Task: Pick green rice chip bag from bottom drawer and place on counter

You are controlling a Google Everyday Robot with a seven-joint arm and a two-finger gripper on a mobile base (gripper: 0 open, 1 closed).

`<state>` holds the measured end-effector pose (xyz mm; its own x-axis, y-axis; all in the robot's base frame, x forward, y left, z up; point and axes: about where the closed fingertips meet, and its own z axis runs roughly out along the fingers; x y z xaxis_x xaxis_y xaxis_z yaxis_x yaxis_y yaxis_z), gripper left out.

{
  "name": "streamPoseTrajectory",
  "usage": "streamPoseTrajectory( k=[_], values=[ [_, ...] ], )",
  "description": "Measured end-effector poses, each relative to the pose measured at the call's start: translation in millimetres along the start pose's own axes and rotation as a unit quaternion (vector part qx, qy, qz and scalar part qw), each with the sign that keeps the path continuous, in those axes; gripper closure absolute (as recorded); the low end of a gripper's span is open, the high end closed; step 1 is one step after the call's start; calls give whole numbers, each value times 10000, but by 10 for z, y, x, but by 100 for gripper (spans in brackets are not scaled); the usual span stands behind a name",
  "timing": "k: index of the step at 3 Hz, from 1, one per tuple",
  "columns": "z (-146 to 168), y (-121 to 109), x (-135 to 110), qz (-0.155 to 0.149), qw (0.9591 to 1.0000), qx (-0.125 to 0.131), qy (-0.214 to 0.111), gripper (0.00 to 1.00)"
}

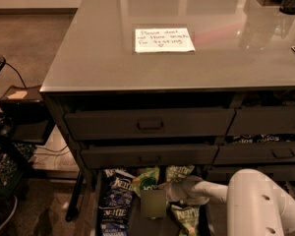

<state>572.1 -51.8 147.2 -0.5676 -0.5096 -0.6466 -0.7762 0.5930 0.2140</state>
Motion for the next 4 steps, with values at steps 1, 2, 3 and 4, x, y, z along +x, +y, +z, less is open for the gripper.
streamPoseTrajectory(
  k=[1, 2, 3, 4],
  values=[
    [-82, 25, -24, -184, 9997, 120, 75, 83],
    [-242, 77, -77, -467, 9988, 155, 3, 100],
    [-512, 193, -207, -931, 9954, 69, -208, 100],
    [-794, 422, -376, -1457, 9886, -141, -348, 100]
  ],
)
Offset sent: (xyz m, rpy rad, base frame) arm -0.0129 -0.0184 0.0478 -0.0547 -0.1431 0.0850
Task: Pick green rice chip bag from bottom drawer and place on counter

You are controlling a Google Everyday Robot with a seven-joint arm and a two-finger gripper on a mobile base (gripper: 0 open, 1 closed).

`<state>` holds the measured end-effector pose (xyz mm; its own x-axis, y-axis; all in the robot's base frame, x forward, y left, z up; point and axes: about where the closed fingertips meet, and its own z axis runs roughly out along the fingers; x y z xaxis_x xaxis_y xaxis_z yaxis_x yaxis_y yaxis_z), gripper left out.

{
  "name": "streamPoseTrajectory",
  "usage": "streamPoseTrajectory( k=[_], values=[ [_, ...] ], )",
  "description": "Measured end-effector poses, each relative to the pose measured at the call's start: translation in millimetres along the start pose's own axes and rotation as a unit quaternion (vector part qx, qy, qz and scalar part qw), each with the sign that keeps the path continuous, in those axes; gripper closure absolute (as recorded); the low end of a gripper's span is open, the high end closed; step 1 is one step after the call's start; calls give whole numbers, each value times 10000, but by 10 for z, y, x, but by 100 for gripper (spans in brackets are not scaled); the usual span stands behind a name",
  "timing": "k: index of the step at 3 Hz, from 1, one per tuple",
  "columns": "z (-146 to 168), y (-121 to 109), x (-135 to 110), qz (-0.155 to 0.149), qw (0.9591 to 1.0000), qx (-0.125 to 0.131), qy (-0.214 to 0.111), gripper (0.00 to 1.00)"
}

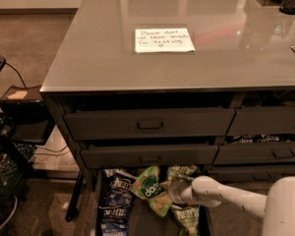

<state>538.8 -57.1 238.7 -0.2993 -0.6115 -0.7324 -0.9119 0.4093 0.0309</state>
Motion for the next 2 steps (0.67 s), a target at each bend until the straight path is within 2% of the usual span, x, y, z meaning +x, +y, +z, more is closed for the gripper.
streamPoseTrajectory(
  k=[1, 2],
  values=[
    [-263, 217, -283, -321, 9992, -229, -40, 100],
    [-534, 529, -648, -574, 9963, -620, -172, 100]
  ],
)
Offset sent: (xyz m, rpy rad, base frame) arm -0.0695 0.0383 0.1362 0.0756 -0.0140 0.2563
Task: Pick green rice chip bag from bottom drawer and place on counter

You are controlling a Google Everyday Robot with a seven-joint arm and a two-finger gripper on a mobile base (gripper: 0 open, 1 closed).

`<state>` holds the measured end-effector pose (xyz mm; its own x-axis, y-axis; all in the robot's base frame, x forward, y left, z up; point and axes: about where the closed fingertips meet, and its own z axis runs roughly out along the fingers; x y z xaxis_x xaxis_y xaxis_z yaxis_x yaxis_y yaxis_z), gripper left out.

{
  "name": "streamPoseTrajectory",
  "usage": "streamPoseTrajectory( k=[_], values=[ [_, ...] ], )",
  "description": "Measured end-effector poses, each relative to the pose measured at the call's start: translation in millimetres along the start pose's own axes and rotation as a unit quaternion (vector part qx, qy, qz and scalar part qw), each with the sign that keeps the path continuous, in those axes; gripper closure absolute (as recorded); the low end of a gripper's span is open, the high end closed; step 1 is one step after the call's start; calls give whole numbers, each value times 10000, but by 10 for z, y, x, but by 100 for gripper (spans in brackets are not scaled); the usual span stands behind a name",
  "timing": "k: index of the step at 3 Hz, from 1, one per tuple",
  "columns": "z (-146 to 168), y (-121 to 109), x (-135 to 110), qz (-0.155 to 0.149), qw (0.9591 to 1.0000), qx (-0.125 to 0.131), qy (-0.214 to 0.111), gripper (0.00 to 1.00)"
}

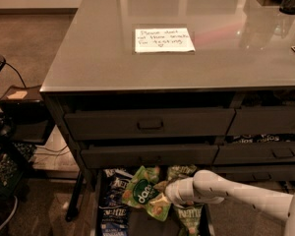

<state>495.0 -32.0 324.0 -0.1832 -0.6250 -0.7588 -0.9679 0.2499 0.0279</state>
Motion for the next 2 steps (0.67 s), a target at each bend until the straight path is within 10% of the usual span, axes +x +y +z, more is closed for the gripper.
streamPoseTrajectory(
  k=[2],
  values=[
    [79, 170, -305, -45, 9999, -145, -68, 100]
  ],
)
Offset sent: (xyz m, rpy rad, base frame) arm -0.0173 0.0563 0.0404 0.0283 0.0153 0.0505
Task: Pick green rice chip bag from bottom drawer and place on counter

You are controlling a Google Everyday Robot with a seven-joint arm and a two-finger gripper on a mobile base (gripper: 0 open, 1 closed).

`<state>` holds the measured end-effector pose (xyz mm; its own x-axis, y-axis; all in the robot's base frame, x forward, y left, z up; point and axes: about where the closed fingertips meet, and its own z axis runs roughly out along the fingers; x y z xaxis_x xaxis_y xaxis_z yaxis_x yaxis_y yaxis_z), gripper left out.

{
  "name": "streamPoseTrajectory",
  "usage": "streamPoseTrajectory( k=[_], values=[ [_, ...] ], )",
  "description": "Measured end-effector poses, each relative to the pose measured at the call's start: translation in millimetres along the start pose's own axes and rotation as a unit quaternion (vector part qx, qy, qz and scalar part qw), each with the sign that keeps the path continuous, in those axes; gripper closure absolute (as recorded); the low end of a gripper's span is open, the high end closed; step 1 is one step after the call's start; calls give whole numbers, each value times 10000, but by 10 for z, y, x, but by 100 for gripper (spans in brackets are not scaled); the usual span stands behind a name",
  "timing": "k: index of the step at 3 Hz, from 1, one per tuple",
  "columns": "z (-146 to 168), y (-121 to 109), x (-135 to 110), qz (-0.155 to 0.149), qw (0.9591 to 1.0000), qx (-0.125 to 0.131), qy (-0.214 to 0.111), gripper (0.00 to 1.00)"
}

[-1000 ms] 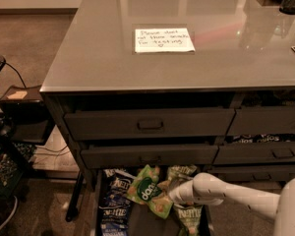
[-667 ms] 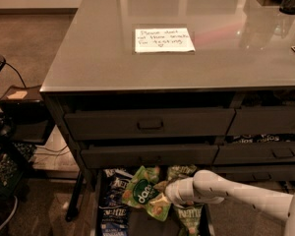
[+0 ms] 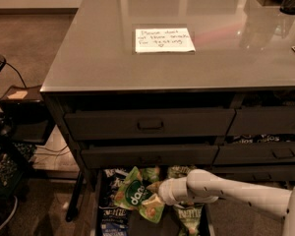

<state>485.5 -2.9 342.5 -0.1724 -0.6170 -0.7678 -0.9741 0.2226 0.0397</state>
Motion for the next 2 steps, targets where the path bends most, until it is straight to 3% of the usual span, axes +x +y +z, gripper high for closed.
streamPoseTrajectory(
  k=[2],
  values=[
    [203, 268, -821, -99, 9988, -233, -427, 100]
  ],
)
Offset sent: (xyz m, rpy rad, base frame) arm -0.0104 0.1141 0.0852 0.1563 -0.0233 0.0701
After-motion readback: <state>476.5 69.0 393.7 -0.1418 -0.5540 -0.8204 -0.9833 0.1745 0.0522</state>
